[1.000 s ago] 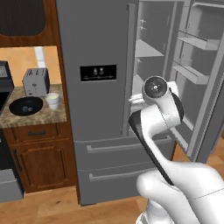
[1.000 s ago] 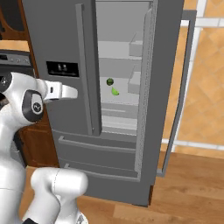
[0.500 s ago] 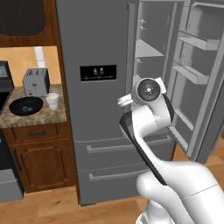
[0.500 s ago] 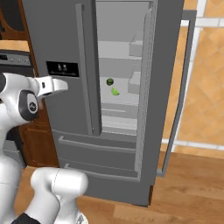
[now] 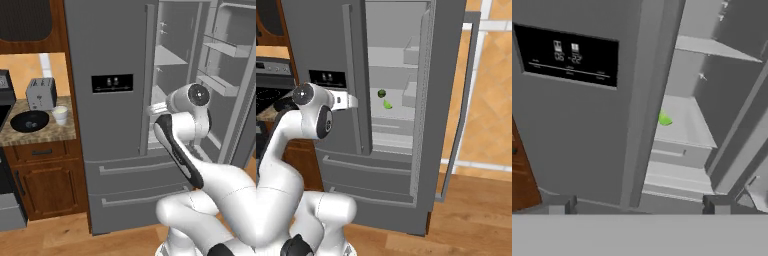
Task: Grab a lemon wedge from the fridge and one ice cube from the ice bowl, and put them in the glass of lemonade.
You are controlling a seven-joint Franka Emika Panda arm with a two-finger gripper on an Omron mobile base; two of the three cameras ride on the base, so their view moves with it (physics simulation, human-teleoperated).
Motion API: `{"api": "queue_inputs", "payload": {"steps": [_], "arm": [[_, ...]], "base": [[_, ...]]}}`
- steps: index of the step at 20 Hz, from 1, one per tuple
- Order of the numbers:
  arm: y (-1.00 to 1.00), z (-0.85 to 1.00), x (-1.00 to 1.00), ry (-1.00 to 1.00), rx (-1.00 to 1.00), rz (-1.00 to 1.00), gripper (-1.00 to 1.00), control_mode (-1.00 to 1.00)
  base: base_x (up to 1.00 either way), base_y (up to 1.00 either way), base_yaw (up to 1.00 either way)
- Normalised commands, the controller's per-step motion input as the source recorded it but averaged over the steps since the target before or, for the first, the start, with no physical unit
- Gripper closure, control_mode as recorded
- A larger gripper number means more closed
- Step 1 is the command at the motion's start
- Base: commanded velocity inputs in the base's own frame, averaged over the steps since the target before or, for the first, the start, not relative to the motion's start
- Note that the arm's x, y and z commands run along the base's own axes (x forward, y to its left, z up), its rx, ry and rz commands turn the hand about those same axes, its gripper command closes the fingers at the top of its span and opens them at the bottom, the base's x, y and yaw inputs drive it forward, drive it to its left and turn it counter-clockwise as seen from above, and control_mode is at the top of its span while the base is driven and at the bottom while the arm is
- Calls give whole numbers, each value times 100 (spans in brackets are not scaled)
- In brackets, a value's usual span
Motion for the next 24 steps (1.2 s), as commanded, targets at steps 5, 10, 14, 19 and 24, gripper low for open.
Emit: {"api": "queue_inputs", "payload": {"steps": [5,10,14,19,24], "arm": [[19,-3,47,9,6,1,-100,-100],[0,-5,64,0,0,0,-100,-100],[5,-19,67,0,0,0,-100,-100],[21,-12,72,-1,0,-3,-100,-100],[3,-10,64,-1,0,-4,-100,-100]], "base": [[0,0,0],[0,0,0],[0,0,0],[0,0,0],[0,0,0]]}}
